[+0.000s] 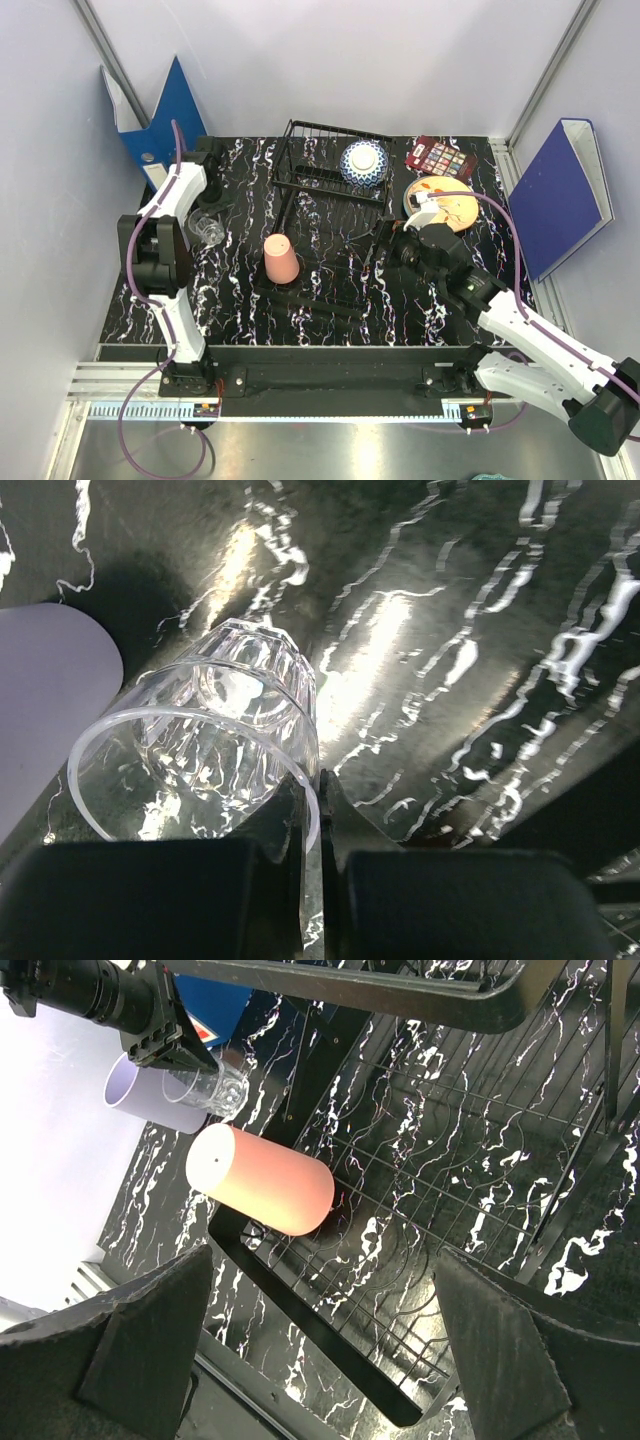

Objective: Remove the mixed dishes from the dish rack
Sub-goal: Place the cup at the center of the board.

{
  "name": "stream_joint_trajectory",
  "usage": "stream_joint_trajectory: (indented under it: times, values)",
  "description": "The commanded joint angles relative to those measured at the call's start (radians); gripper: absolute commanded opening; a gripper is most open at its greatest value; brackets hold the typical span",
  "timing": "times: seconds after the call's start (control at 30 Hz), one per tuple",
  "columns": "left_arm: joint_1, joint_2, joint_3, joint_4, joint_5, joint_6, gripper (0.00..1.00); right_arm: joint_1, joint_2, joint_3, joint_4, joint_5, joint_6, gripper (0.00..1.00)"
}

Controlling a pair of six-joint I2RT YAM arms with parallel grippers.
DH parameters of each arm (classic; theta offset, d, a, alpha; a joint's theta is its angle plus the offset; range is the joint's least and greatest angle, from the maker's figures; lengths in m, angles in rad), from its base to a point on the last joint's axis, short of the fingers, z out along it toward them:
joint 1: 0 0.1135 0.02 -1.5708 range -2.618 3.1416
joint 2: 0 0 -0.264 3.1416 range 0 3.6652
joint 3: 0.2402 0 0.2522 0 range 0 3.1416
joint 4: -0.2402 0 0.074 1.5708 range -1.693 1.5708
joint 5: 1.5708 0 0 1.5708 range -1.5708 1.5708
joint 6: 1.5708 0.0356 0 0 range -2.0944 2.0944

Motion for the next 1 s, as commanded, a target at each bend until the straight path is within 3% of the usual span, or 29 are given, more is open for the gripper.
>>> stream_joint_trajectory:
  times: [0.0,0.1,0.23,0.47,0.57,0.67,0.83,0.97]
  values:
    - [0.031,0.000,-0.018,0.055,0.000,-0.002,0.00,-0.003,0.006,0.013,0.021,0.012,-0.014,1.00]
    - [0.041,0.000,-0.020,0.055,0.004,-0.004,0.06,-0.004,0.006,0.010,0.021,0.013,-0.012,1.00]
    - [0.042,-0.025,-0.012,0.055,0.006,-0.007,0.35,-0.003,0.006,0.007,0.021,0.013,-0.011,1.00]
    - [0.042,-0.092,0.019,0.043,0.016,-0.025,0.66,-0.004,0.009,0.007,0.021,0.012,-0.017,1.00]
    - [0.041,-0.151,0.042,0.035,0.039,-0.045,0.75,-0.003,0.017,0.011,0.021,0.012,-0.031,1.00]
    - [0.022,-0.241,0.075,0.035,0.056,-0.077,0.99,-0.003,0.046,0.036,0.017,-0.002,-0.068,1.00]
    - [-0.103,-0.420,0.108,0.055,0.023,-0.123,0.99,0.002,0.169,0.106,0.015,-0.065,-0.141,1.00]
    - [-0.215,-0.589,-0.004,0.162,0.010,-0.133,0.99,0.100,0.296,0.227,-0.017,-0.048,-0.227,1.00]
